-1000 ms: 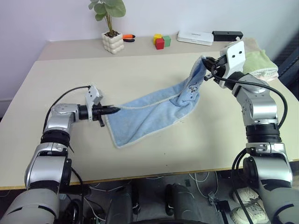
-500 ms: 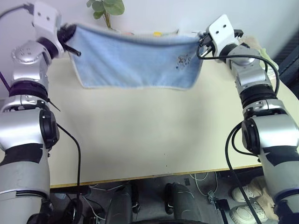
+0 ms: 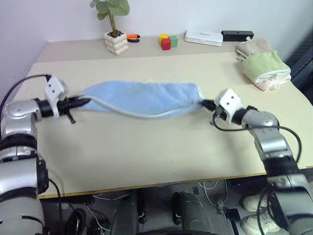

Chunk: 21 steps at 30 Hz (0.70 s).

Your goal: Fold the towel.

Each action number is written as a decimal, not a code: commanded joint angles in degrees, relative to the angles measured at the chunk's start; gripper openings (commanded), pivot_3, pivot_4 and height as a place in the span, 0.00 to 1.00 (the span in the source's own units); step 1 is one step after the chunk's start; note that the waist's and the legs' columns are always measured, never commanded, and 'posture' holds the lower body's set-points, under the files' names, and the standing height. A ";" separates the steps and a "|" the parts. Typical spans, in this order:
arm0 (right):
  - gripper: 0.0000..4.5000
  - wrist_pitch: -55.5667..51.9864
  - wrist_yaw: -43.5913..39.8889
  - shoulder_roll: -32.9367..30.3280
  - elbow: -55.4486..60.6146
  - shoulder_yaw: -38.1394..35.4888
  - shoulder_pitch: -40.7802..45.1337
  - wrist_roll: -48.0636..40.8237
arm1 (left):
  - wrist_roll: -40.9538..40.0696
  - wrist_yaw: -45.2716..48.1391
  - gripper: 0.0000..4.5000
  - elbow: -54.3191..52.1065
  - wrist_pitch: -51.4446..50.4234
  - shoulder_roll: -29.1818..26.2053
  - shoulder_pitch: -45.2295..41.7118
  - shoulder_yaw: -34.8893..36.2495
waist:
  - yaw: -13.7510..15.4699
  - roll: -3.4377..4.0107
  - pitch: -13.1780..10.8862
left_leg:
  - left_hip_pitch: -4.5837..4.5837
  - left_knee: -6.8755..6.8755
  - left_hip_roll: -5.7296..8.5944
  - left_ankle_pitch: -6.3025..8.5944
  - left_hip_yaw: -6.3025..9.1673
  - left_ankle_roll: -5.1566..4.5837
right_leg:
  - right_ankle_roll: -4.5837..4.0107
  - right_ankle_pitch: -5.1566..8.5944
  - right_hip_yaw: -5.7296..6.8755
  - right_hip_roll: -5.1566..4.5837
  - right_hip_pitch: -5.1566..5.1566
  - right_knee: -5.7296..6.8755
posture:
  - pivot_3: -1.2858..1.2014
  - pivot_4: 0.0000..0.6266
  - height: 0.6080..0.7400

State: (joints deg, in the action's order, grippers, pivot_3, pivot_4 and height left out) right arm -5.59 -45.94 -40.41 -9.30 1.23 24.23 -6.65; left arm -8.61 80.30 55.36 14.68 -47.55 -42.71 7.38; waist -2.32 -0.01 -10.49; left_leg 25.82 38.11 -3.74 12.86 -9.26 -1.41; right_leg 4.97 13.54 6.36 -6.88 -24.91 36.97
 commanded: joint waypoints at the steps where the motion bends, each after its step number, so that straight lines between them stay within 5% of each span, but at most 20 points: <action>1: 0.00 -3.77 -1.51 -3.54 6.73 -4.97 -1.40 -3.17 | -3.34 3.83 0.01 -9.33 -4.39 -2.06 2.72 0.48 | 0.29 -0.02 0.01 | -0.02 0.00 -0.06 0.10 0.05 -0.17 | -0.01 0.00 0.00 -0.02 0.03 0.00 | 0.52 0.24 1.00; 5: 0.00 -3.54 -3.74 -4.85 10.00 -3.40 -5.17 -2.23 | -3.51 3.80 0.01 -14.01 -7.00 -1.86 6.01 0.04 | 0.54 -0.08 0.08 | -0.08 0.03 -0.08 0.17 0.14 -0.28 | -0.05 -0.01 0.03 -0.04 0.09 0.00 | 0.52 0.24 1.00; 8: 0.19 -1.35 -5.71 -5.72 9.72 -2.28 -7.99 -0.82 | -4.50 3.33 0.00 -17.95 -9.33 -1.13 8.33 0.44 | 0.55 -0.08 0.08 | -0.08 0.03 -0.06 0.19 0.10 -0.32 | -0.04 -0.01 0.03 -0.04 0.10 0.00 | 0.52 0.24 1.00; 13: 0.73 3.78 -5.64 -8.71 8.58 -0.09 -12.69 4.90 | -5.76 1.94 0.00 -25.17 -11.43 -0.11 15.03 0.32 | 1.09 -0.07 0.07 | -0.10 0.04 -0.03 0.18 0.04 -0.32 | -0.03 -0.01 0.02 -0.04 0.10 0.00 | 0.52 0.24 1.00; 21: 0.73 3.96 -7.42 -10.39 10.05 -0.36 -7.38 4.97 | -7.05 -1.31 0.00 -32.59 -13.97 0.70 18.67 0.67 | 1.63 -0.09 0.08 | -0.17 0.06 -0.08 0.19 0.10 -0.32 | -0.18 0.07 0.01 -0.09 0.14 -0.01 | 0.52 0.24 1.00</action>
State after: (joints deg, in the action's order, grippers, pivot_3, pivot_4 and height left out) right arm -2.64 -53.18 -50.32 -1.22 1.54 15.58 -1.88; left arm -14.38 79.44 24.88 1.38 -46.32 -24.15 7.41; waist -0.69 -0.10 -10.41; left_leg 25.65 38.17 -3.81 13.05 -9.16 -1.73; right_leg 4.79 13.61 6.37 -6.96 -24.77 36.96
